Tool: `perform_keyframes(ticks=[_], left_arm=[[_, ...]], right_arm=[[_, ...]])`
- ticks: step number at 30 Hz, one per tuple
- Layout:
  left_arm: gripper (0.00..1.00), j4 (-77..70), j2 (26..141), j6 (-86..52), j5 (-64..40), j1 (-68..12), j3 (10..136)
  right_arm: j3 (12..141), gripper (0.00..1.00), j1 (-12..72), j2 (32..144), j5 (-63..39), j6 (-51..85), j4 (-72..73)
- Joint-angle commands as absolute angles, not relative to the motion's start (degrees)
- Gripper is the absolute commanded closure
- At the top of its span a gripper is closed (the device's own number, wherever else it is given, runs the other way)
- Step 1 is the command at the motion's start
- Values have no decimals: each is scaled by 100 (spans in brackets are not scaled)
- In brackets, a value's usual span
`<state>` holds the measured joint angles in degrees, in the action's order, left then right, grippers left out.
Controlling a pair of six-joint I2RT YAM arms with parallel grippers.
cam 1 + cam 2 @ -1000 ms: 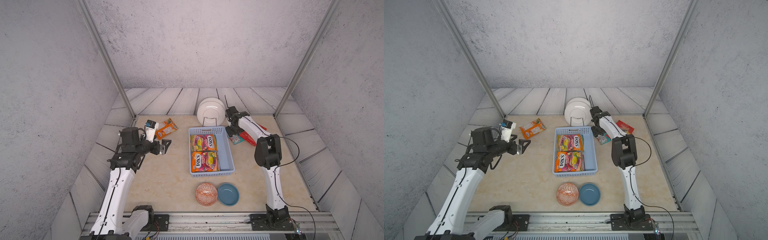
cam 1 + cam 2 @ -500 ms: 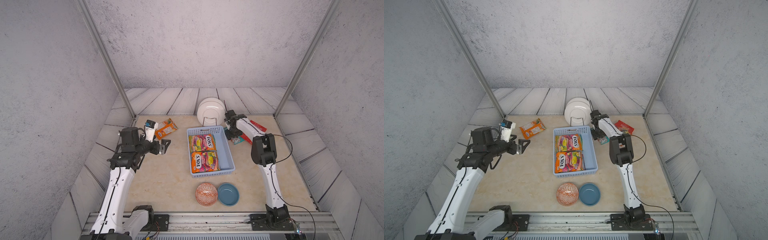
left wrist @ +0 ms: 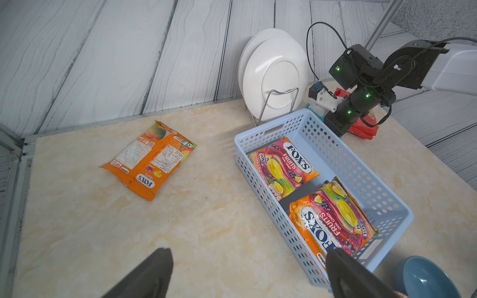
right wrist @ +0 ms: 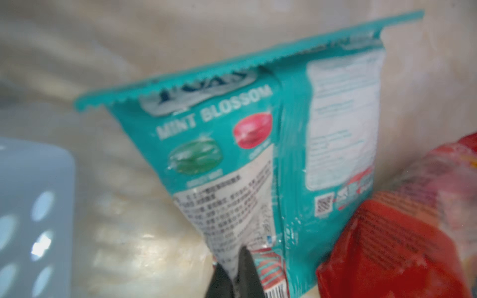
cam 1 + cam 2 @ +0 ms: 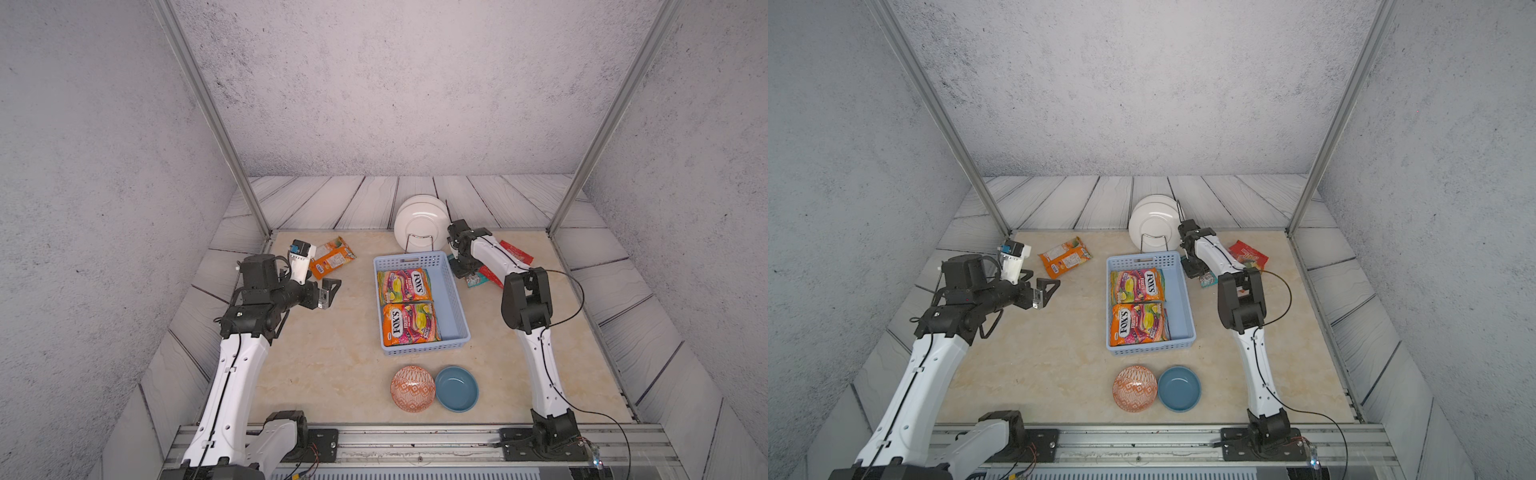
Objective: Put the candies in the basket
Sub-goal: Pick up the candy at the center of the board.
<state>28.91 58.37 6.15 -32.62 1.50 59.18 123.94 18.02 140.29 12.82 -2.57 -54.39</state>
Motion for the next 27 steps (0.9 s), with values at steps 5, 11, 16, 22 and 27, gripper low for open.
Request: perform_keyframes(ticks=[5,11,16,22,27], left_arm=[[1,2855,5758,629,-3316,188,5896],[1,2808,5742,646,-3361,182,5833],[1,2713,5661,676,-3412,126,5750],[1,2711,5645,703,-3355,114,5745],[1,2807,5717,660,-3321,113,5853]], right_arm=[[12030,100,1761,13401,1054,-323,-5482],[11878,100,1711,12751,1040,-303,-5453],[11661,100,1675,12184,957,-345,-5307],[11129,100,1687,11350,741,-688,-4909],[10898,100,1690,10763,302,-898,-4763]])
